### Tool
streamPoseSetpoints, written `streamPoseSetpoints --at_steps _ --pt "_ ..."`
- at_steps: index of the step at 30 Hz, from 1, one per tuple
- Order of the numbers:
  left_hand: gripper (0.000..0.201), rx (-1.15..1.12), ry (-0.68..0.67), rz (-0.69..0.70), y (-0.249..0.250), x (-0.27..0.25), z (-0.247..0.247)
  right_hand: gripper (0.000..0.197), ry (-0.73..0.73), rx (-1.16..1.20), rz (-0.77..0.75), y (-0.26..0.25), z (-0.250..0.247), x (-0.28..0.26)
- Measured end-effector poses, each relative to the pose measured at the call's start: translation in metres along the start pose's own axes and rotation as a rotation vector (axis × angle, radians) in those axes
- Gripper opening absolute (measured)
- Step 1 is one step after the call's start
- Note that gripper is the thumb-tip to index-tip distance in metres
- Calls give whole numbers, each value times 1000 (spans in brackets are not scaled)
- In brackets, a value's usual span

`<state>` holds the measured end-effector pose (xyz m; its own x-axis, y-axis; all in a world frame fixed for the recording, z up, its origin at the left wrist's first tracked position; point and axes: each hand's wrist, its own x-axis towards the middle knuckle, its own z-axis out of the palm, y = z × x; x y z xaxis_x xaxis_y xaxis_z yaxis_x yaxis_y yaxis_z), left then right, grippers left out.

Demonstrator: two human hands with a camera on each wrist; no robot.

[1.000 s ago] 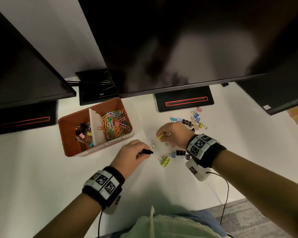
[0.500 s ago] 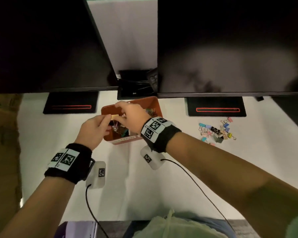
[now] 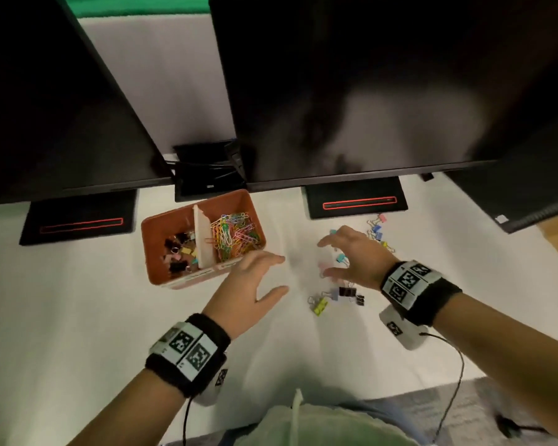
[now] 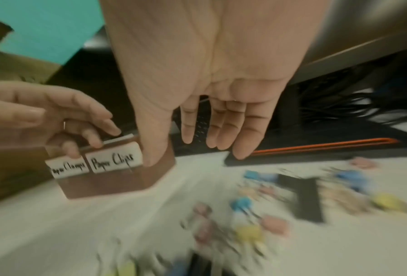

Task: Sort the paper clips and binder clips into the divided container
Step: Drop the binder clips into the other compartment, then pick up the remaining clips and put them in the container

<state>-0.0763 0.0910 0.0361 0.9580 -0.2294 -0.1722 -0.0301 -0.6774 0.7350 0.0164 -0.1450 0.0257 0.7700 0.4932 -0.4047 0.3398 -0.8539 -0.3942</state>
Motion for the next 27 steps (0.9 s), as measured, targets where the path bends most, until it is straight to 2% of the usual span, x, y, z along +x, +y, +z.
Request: streamPoseSetpoints --at_steps 3,7,10,12,15,21,27 --pt "63 81 -126 -6 10 20 40 71 -103 -46 95 34 9 -18" --pt "85 202 -263 -89 13 44 81 88 -174 -114 129 54 26 -26" --pt "96 233 -322 -139 11 59 103 90 -193 -86 108 57 39 -24" --pt "96 225 -319 -147 10 66 111 85 -174 -44 88 57 44 -21" --pt "83 178 -305 -144 10 75 114 72 -154 20 58 55 46 -14" --pt "35 106 -239 -170 4 85 104 50 -191 82 2 57 45 1" --pt "24 85 -196 -273 1 86 99 30 -204 49 -98 59 43 4"
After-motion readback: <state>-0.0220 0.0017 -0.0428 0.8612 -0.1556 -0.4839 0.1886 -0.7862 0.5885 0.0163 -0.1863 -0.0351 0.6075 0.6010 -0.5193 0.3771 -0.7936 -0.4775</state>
